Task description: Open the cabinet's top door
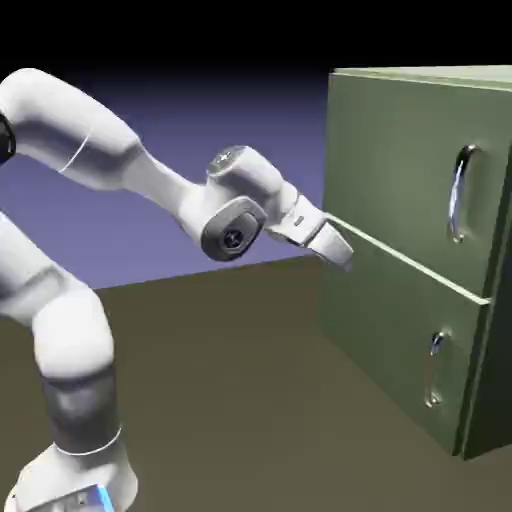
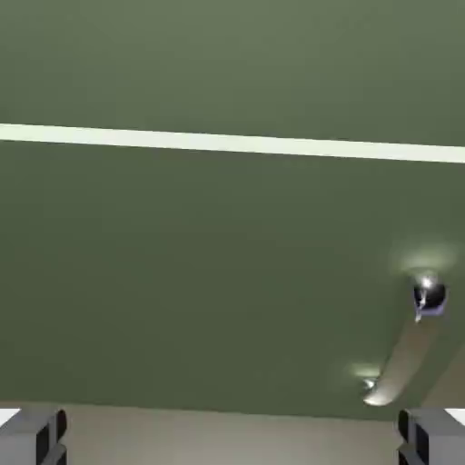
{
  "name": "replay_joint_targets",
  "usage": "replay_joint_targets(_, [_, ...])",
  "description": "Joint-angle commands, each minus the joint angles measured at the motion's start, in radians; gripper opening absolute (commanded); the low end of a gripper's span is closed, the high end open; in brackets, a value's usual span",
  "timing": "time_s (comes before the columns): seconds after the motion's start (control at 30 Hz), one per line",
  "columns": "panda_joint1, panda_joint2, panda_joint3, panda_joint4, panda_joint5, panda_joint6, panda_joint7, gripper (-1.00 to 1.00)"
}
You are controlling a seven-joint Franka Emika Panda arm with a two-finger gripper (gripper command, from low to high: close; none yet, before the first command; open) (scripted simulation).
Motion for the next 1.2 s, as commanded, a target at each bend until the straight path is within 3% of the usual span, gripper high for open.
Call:
replay_joint_targets(0.0, [0.017,-0.005,-0.018,0.010,-0.044,-0.002,0.032,1.00])
replay_joint_targets(1.17, [0.607,-0.191,-0.655,0.347,-1.566,-0.068,1.137,1.00])
